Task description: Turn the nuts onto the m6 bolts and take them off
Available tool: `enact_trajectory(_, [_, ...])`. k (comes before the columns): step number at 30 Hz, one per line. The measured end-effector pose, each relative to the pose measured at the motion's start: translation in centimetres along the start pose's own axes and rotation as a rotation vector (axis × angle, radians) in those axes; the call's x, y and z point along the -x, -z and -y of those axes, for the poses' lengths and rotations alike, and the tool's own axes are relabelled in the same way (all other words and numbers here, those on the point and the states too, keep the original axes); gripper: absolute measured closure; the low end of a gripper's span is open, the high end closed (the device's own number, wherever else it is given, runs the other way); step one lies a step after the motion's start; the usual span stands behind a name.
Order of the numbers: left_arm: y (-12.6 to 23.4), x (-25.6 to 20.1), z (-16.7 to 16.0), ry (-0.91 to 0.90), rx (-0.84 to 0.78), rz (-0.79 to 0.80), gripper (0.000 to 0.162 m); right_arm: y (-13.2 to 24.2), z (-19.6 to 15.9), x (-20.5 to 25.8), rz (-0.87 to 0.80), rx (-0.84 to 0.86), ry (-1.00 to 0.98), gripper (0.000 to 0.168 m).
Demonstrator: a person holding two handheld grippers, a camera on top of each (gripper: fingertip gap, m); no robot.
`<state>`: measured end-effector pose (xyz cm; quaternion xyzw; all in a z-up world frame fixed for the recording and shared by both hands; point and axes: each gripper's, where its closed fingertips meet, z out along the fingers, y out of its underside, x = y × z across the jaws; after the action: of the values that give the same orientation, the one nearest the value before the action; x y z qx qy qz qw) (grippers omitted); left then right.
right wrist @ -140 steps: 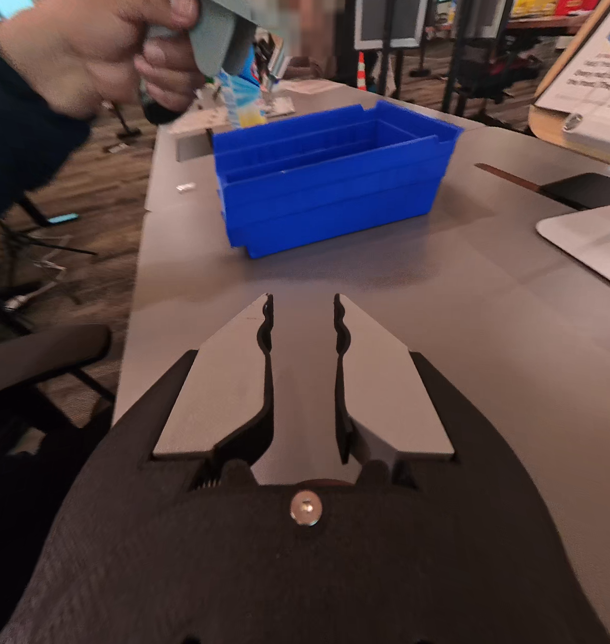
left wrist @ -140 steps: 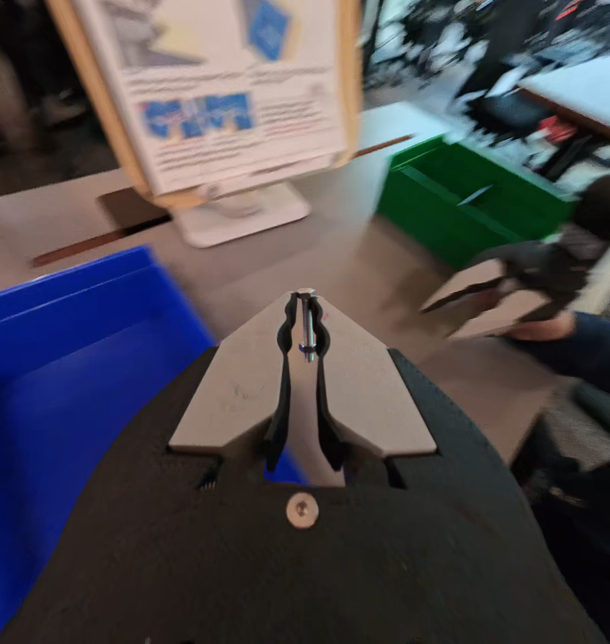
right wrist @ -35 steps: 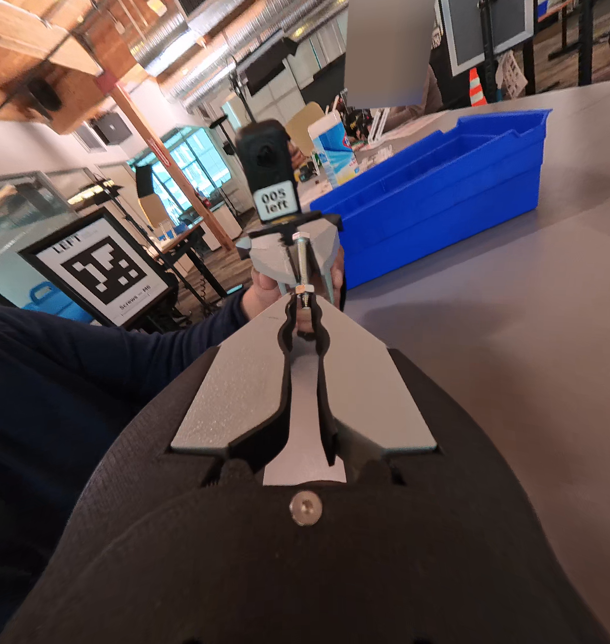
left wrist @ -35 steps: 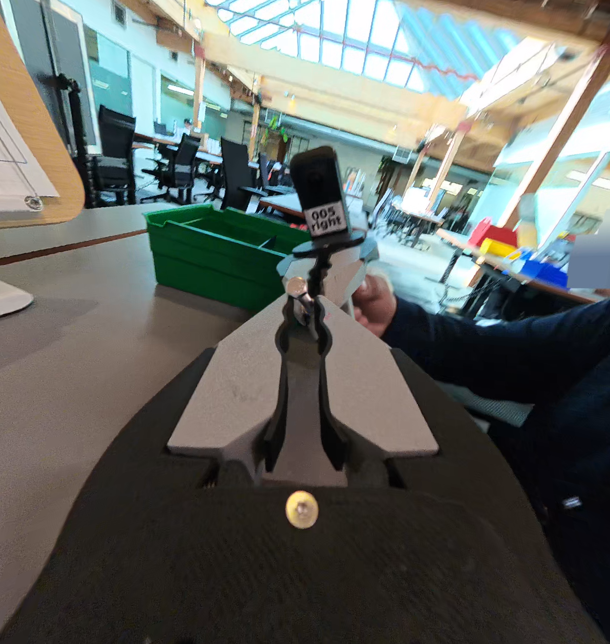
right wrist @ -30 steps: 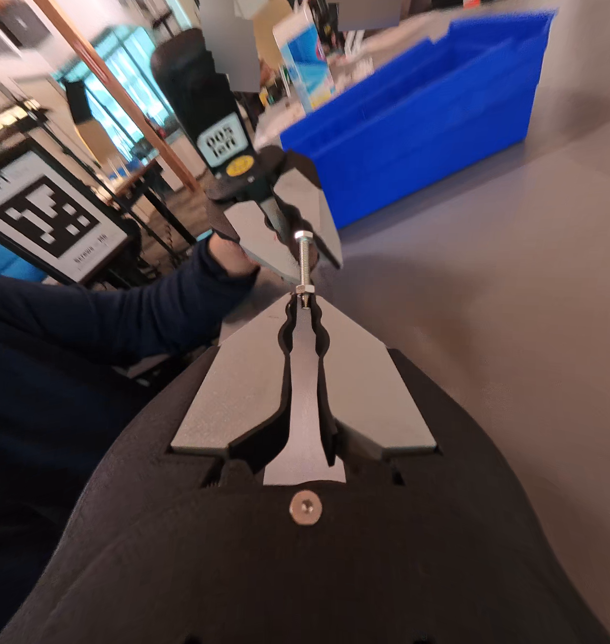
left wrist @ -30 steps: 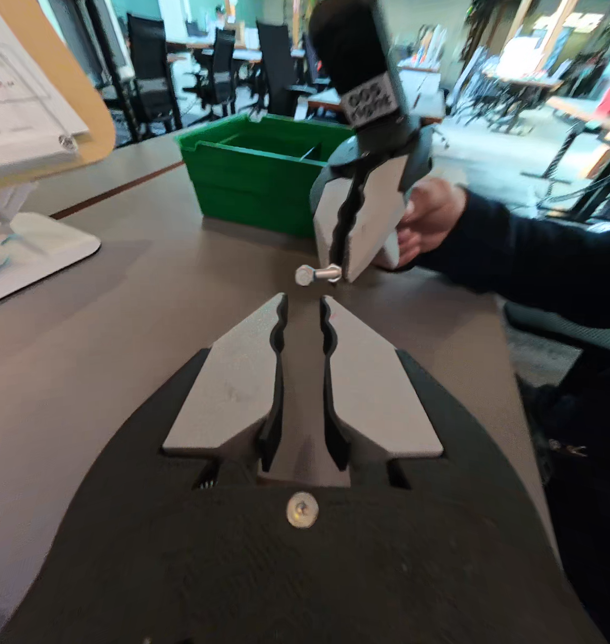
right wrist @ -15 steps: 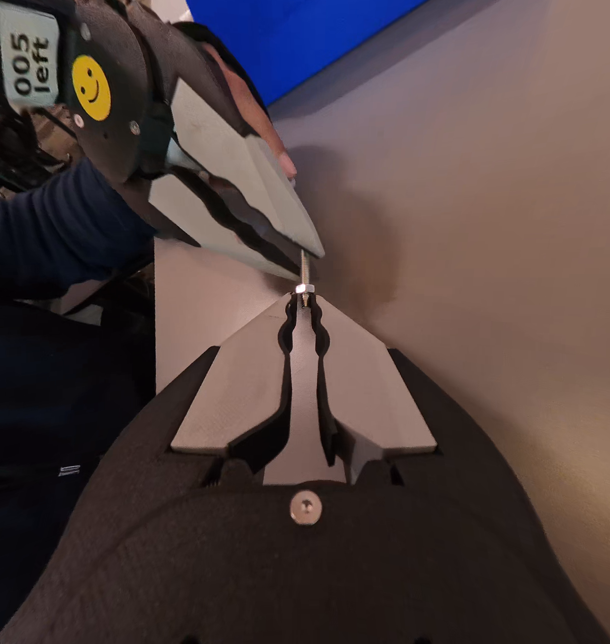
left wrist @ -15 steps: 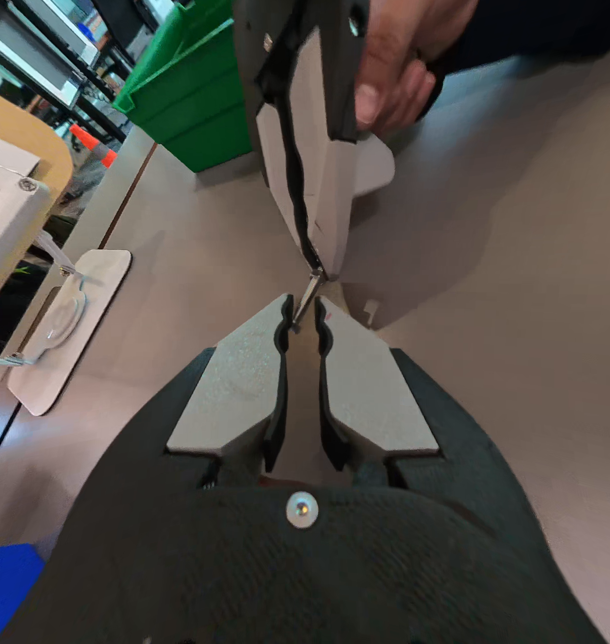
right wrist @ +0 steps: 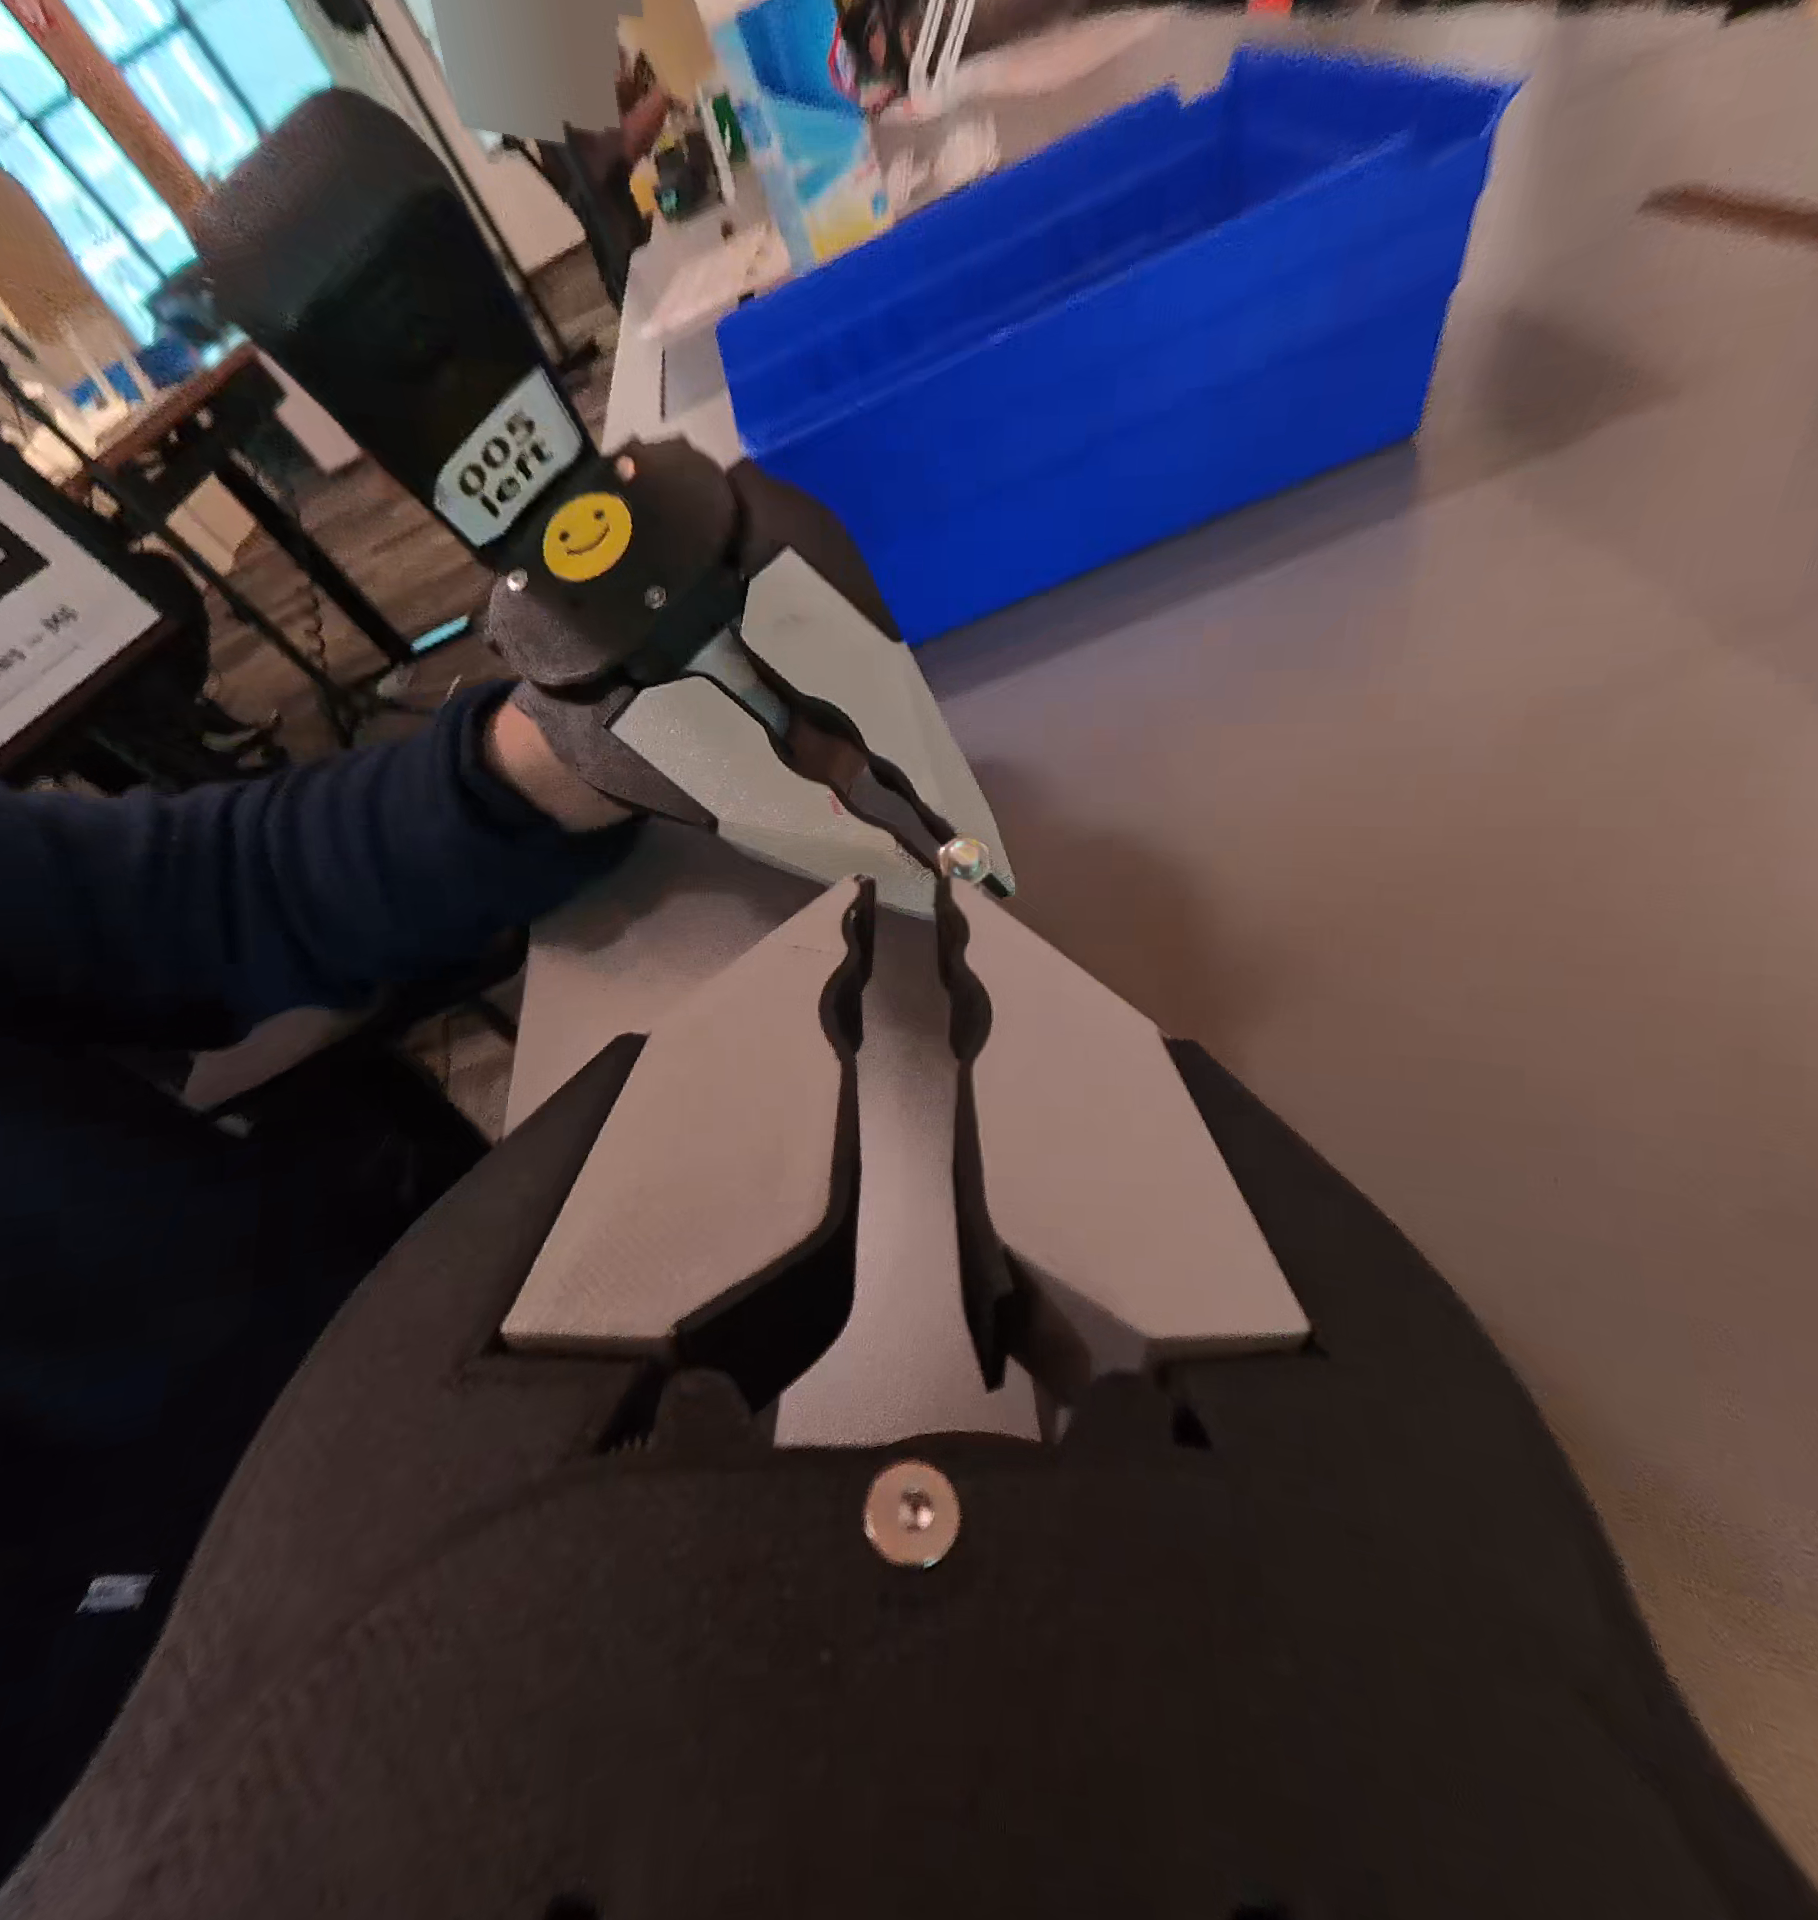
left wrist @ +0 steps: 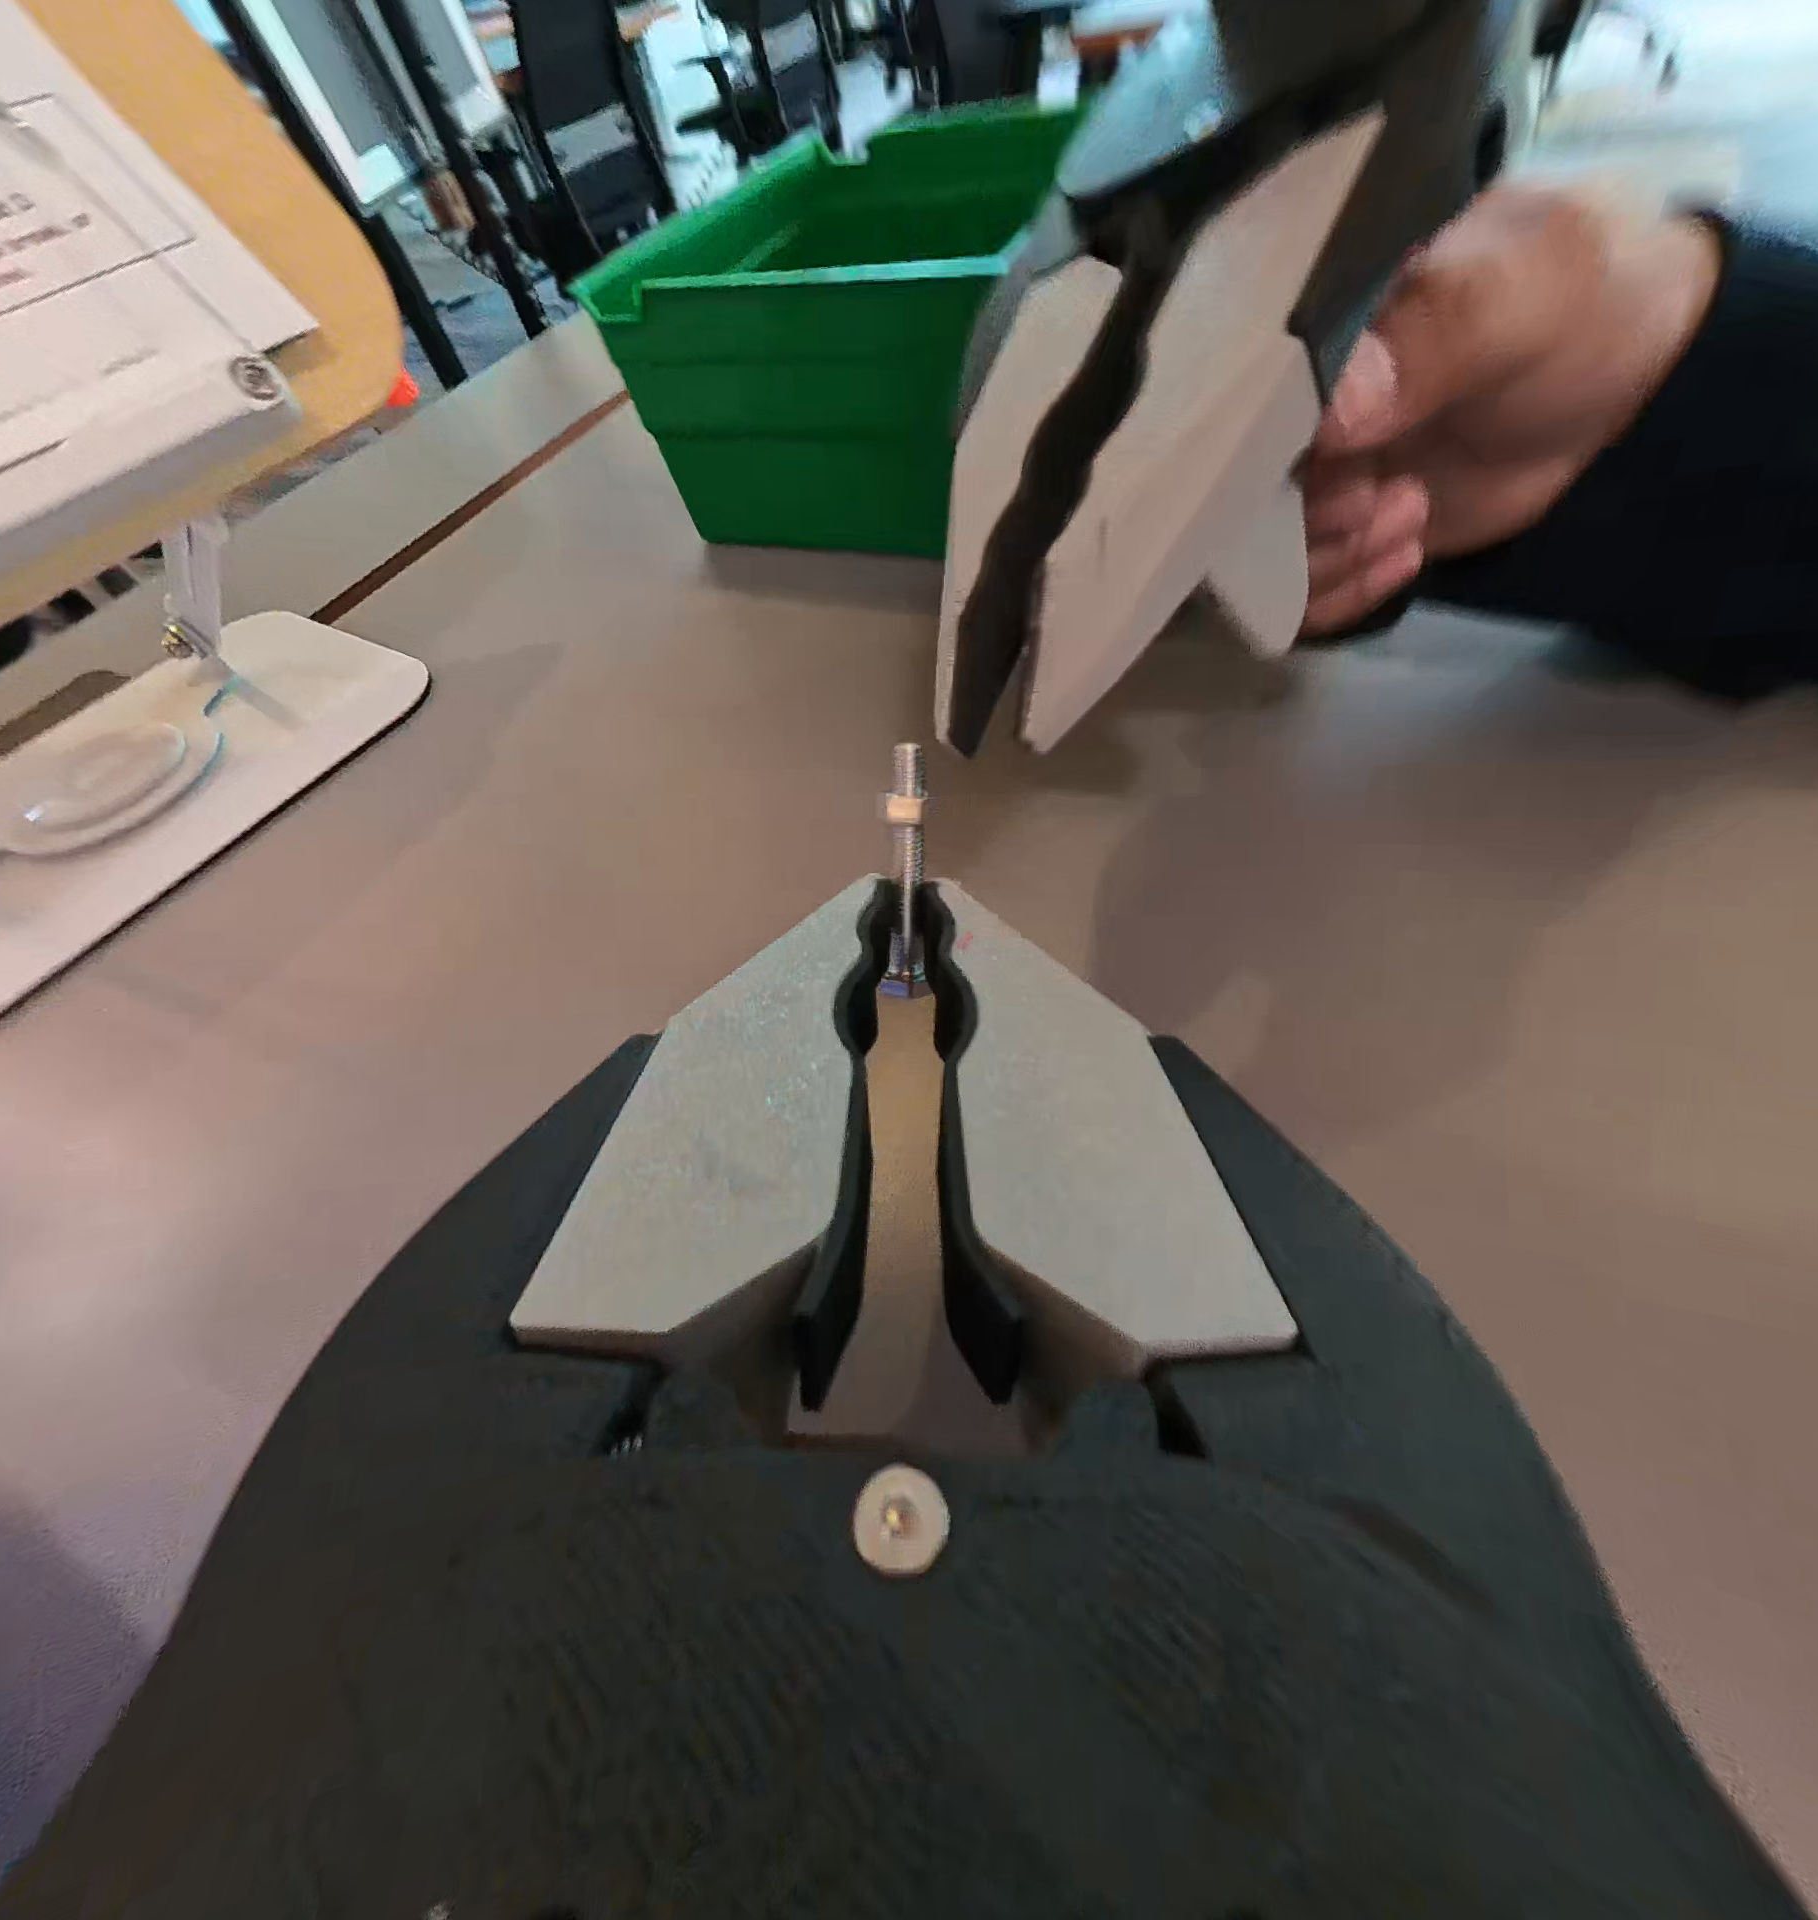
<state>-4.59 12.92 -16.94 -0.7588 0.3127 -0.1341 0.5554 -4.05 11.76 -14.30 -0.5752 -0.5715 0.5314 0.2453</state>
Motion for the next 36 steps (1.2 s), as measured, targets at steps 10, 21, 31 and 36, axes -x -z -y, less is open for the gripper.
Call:
enact_trajectory(10, [0.3,-1.0,3.5,0.218,-0.236,-0.127,0.158,0.1,2.4,0.5,-0.037,-0.152,0.080,0.152])
enact_trajectory(21, [0.8,0.3,3.7,0.270,-0.285,-0.087,0.159,0.6,2.8,-0.2,-0.044,-0.188,0.029,0.156])
enact_trajectory(31, [-0.8,-0.6,3.0,0.230,-0.224,-0.081,0.158,-2.2,2.7,1.2,-0.016,-0.191,0.065,0.115])
enact_trajectory(36, [-0.1,0.7,3.5,0.244,-0.276,-0.014,0.158,-0.7,3.0,-0.3,-0.092,-0.216,0.059,0.130])
